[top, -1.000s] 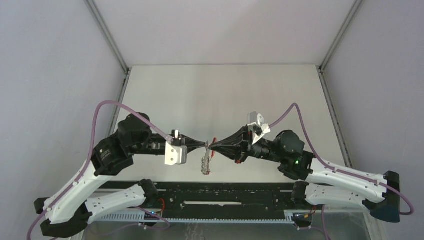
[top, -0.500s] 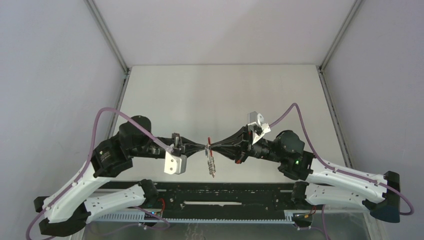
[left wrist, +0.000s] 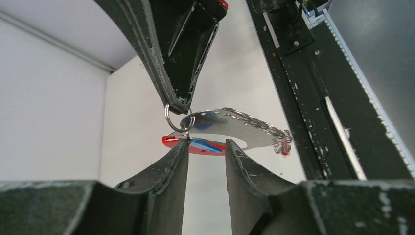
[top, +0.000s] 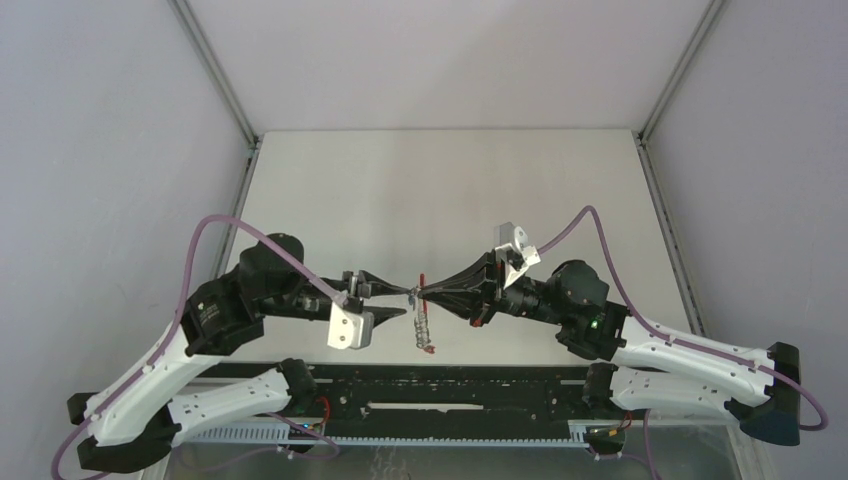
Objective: Put the keys on the keyring
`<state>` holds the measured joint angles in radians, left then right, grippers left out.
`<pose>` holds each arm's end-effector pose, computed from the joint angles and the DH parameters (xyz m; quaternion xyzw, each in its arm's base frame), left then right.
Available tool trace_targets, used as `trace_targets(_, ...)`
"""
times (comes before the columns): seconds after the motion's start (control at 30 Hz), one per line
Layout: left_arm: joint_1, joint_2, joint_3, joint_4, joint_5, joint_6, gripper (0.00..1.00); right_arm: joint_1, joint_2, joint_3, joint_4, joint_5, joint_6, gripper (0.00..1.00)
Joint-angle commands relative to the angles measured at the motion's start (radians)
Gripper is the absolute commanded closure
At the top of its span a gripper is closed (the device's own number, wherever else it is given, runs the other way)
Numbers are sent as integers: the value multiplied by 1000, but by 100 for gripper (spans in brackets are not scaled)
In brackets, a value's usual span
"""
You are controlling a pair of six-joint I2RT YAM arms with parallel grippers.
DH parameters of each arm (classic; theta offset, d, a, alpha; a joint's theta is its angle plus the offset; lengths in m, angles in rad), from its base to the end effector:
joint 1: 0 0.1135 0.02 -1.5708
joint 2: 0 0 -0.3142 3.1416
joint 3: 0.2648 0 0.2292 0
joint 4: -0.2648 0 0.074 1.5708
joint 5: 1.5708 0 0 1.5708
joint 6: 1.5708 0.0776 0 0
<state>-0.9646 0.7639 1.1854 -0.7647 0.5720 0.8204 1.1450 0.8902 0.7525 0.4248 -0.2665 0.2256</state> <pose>0.0233 -0.1074 0.4292 0.7126 0.3656 -0.2698 0.5345 0.0609 0.1837 0.4289 -0.3586 0.4846 0.5640 0.5643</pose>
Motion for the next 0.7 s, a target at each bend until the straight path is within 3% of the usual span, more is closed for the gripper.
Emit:
trace_targets(0.0, -1, -3, 21, 54, -42, -148, 61, -3, -20, 8, 21, 12, -8, 100)
trace_targets(0.13, 37, 2, 40, 88, -39, -289, 62, -4, -27, 8, 14, -6, -28, 100)
trace_targets(0.27, 75, 24, 67, 68, 53, -390, 62, -5, -33, 8, 8, -22, -42, 100)
trace_targets(0.5, 76, 50, 71, 69, 117, -436, 61, -5, -7, 28, 22, -67, -52, 100)
trace_targets(0.67, 77, 59, 82, 62, 152, -441, 68, -5, -4, 28, 26, -62, -56, 100)
